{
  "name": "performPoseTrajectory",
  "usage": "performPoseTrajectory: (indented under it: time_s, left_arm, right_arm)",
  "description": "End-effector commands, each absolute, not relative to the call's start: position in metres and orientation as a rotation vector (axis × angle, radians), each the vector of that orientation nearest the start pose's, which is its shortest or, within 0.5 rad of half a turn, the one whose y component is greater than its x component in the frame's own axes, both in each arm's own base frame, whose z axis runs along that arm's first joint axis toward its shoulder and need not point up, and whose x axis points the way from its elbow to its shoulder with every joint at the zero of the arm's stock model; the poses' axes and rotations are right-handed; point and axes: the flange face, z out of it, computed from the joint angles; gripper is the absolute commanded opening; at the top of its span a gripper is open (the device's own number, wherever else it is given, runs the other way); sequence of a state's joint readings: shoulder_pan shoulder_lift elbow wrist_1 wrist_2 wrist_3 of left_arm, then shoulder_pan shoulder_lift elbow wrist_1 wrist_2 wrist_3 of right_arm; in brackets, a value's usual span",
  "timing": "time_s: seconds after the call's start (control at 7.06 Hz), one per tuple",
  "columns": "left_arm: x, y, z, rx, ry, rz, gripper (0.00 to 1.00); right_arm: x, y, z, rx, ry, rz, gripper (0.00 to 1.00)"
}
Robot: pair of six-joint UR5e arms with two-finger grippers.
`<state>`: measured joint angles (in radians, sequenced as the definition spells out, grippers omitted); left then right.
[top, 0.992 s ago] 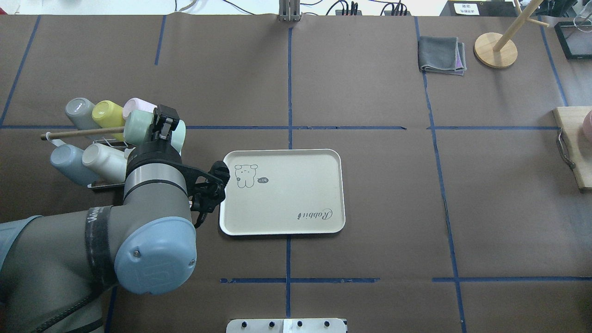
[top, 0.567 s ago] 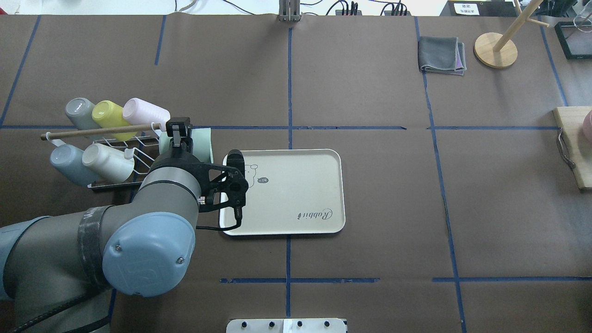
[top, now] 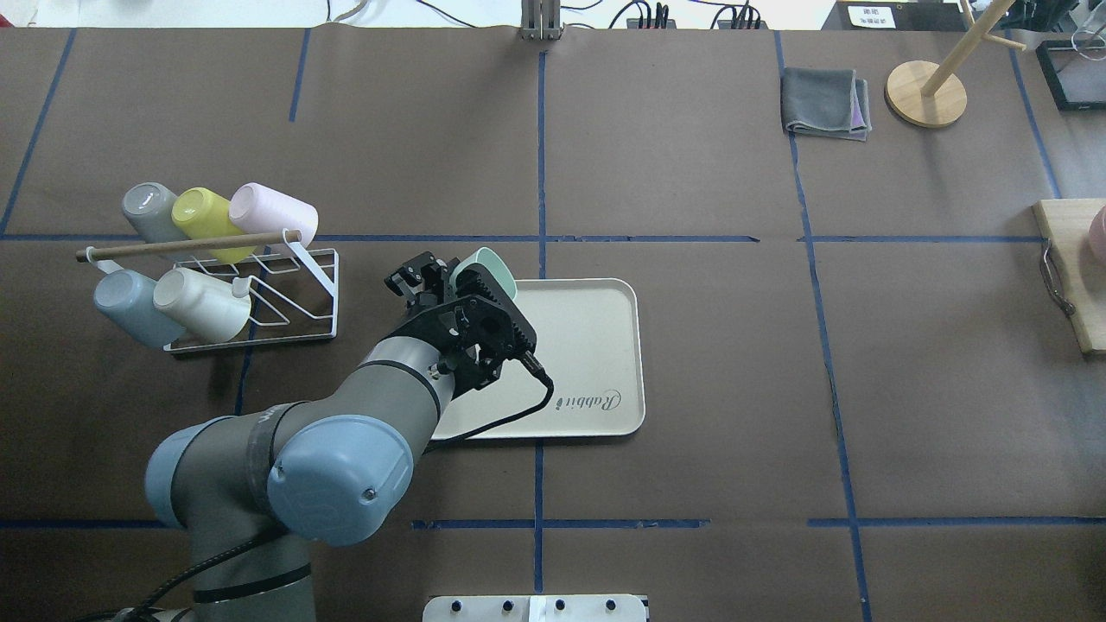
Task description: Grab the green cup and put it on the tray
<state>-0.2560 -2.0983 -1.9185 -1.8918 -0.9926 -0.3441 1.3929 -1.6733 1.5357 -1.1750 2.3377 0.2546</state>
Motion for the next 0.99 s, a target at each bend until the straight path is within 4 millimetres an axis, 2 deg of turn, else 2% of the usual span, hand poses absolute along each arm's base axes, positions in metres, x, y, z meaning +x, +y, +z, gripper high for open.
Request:
performPoseTrajectory:
  time_s: [0.0, 0.14, 0.28, 0.42, 0.57, 0.71, 0.85]
  left_arm:
    - [0.536, -0.326, 0.176, 1.235, 0.734, 0.343, 0.21]
    - [0.543, -0.325, 0.175, 1.227, 0.805, 0.325, 0.21]
    - [0.557, -0.321, 0.184, 1.174, 0.910, 0.292, 0.21]
    - [0.557, -0.321, 0.183, 1.187, 0.966, 0.263, 0.21]
    - [0.569, -0.322, 0.180, 1.163, 0.989, 0.233, 0.21]
    - [0.581, -0.326, 0.185, 1.163, 1.011, 0.210, 0.20]
    - [0.598, -0.329, 0.214, 1.183, 1.055, 0.192, 0.20]
  right_arm:
    - [-0.018, -0.464, 0.683, 0.076, -0.797, -0.026, 1.00]
    - [-0.018, -0.464, 0.683, 0.076, -0.797, -0.026, 1.00]
    - [-0.018, -0.463, 0.685, 0.073, -0.797, -0.025, 1.00]
    - [-0.018, -0.463, 0.686, 0.070, -0.796, -0.024, 1.00]
    - [-0.018, -0.461, 0.686, 0.070, -0.796, -0.024, 1.00]
    - [-0.018, -0.461, 0.686, 0.070, -0.796, -0.024, 1.00]
    - [-0.018, -0.461, 0.685, 0.071, -0.796, -0.024, 1.00]
